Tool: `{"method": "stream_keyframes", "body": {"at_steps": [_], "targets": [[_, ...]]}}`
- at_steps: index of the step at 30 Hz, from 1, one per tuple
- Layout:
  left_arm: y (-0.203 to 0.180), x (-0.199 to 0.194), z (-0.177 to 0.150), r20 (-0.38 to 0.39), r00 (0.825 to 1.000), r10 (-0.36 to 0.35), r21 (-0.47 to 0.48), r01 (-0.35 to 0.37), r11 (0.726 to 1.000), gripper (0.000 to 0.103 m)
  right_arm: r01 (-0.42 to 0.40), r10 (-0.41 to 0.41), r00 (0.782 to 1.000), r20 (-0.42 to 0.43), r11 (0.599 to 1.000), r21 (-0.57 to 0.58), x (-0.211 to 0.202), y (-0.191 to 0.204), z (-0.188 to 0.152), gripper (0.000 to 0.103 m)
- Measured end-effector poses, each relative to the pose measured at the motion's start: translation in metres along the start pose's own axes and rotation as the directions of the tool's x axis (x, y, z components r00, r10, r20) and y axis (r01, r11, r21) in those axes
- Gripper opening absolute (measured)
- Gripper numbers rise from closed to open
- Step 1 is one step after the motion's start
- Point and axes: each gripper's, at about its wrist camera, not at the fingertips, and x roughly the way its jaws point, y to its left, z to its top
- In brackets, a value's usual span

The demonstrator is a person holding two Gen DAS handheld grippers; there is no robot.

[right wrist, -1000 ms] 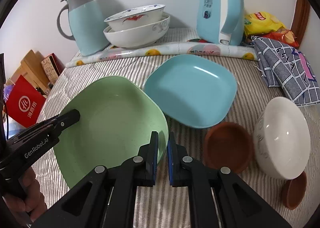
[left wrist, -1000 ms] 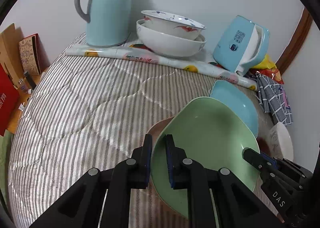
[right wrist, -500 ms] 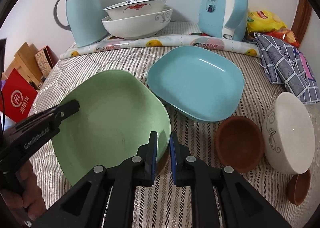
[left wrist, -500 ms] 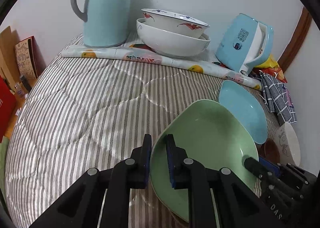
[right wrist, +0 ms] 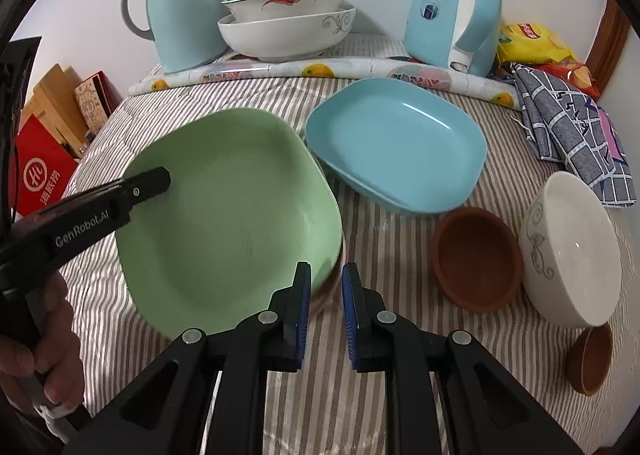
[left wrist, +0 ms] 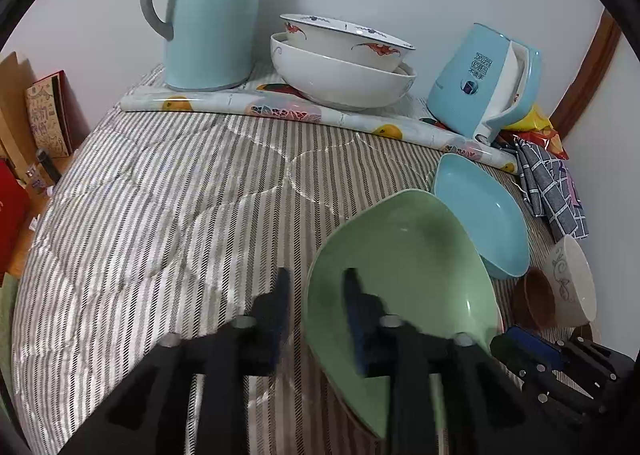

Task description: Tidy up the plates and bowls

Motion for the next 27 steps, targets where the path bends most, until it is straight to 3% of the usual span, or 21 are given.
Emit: {"method": "stream_keyframes", "body": {"at_steps": [2, 7, 9, 11, 19, 27], "targets": [[0.0, -0.007, -0.002, 0.017, 1.0, 0.005, -0.004, -0.005, 1.0, 0.042, -0.006, 0.006, 1.0, 0.003, 1.0, 0.0, -0.004, -0.001, -0.003, 0.017], [-0.001, -0.02, -0.006, 0.025, 1.0, 0.001, -0.011, -0.001, 1.0, 0.044, -0.005, 0.006, 1.0, 0.025, 1.0, -0.007, -0.019, -0.002, -0.008, 0.022], [-0.003, -0.025, -0.007, 0.03, 1.0, 0.006, -0.009, -0.006, 1.0, 0.047, -0.007, 0.007, 0.999, 0.032, 1.0, -0.007, -0.024, -0.004, -0.009, 0.034], [-0.006, -0.031, -0.009, 0.043, 0.999, 0.002, -0.007, -0.002, 1.0, 0.047, -0.01, 0.011, 0.999, 0.05, 1.0, -0.005, -0.031, -0.008, -0.011, 0.039], [-0.021, -0.03, -0.004, 0.085, 0.996, -0.004, -0.002, 0.004, 1.0, 0.047, 0.01, -0.011, 0.996, 0.092, 1.0, 0.001, -0.052, -0.032, -0.017, 0.04], [-0.034, -0.003, 0.025, 0.084, 0.996, -0.016, -0.01, 0.017, 1.0, 0.047, 0.04, -0.045, 0.992, 0.12, 0.998, 0.05, -0.054, -0.07, 0.001, 0.04]]}}
